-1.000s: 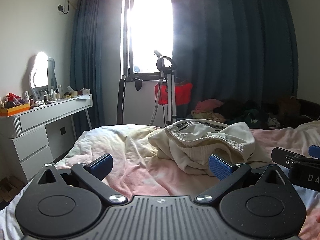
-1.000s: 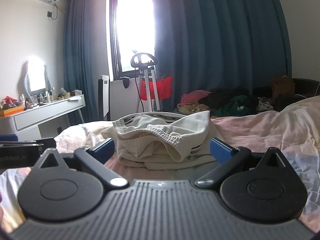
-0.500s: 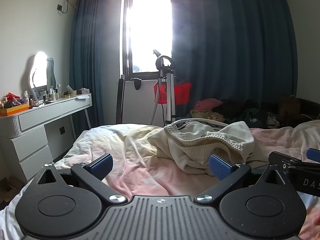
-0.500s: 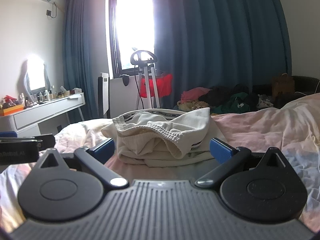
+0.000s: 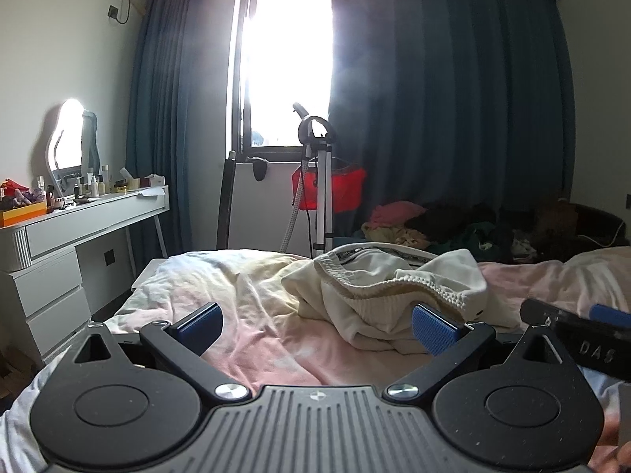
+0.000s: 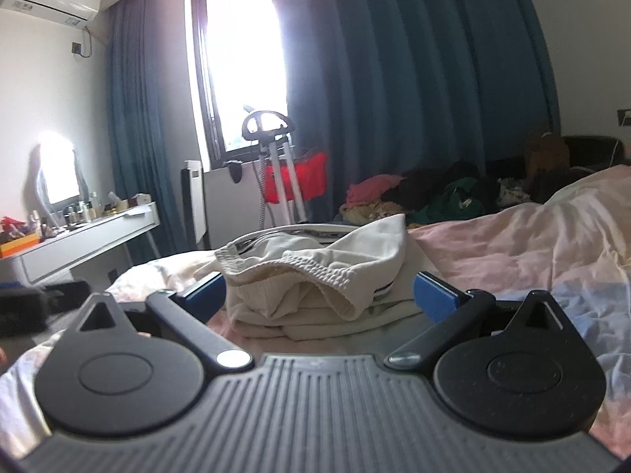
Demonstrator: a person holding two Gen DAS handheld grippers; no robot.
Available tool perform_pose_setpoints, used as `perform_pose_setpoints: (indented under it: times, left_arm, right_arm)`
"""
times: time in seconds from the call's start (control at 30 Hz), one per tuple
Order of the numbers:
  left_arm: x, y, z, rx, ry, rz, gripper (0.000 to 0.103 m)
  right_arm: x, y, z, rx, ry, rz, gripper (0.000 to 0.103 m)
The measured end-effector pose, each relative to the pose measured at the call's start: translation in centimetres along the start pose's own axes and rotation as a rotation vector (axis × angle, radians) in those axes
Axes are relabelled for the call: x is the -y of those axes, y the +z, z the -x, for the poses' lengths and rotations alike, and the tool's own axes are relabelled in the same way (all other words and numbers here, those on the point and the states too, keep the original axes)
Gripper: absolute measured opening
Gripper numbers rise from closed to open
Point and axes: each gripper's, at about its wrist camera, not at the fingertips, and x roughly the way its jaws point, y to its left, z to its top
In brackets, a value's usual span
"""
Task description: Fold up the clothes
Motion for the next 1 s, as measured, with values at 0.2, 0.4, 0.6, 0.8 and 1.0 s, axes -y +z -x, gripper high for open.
perform_pose_setpoints:
  times: [0.2, 0.4, 0.6, 0.8, 1.0]
  left_arm:
    - [-2.4, 1.5, 0.4, -0.016, -0.014, -0.051, 0.103]
    - [-5.6, 1.0, -1.4, -0.014, 0.009, 0.000, 0.103]
    - [-7.2, -0.4, -3.4, 0.027, -0.045, 0.030, 0.103]
    - [-7.5, -2.1, -7.0, 0.050, -0.062, -0.010, 0.103]
    - [-8.2, -3.0, -9.9, -0.022, -0.124, 0.092, 0.103]
  right_arm:
    - [0.8, -1.3, -2.1, -0.002, 0.063, -0.065, 0.103]
    - [1.5, -3.0, -10.6, -0.142, -0.049, -0.142, 0.102]
    - [2.8, -4.3, -18.0, -0.190, -0.137, -0.179, 0.082]
    - [3.3, -3.3, -21.9, -0.202, -0.180, -0.158, 0.058]
    - [3.8, -2.4, -25.8, -0.214, -0.223, -0.137, 0.054]
